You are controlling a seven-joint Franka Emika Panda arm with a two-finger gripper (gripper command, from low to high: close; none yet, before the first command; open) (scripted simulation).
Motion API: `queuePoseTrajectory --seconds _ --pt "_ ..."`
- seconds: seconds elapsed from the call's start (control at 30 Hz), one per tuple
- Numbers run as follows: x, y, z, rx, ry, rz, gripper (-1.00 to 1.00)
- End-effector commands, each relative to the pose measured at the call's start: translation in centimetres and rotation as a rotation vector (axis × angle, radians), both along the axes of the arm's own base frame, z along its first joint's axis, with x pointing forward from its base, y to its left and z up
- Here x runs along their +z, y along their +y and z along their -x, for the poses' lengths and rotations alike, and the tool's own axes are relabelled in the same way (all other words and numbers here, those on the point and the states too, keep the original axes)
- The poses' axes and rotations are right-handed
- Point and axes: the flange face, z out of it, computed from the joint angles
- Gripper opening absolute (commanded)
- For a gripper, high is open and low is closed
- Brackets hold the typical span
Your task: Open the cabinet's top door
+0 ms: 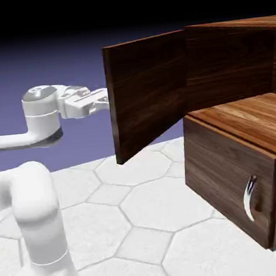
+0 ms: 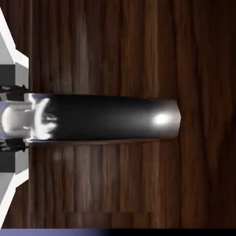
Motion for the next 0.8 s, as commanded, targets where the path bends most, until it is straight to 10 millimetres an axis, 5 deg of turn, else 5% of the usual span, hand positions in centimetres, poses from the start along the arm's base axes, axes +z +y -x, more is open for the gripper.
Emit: queuePoseTrajectory --seconds 0.0,0.37,0.77 --pt "0.0 1.0 0.2 -0.026 0.000 0.000 -1.00" --pt "0.0 12.1 0.8 -0.279 0.000 0.000 -1.00" --pt "0.0 21.6 -0.9 -0.502 0.000 0.000 -1.00"
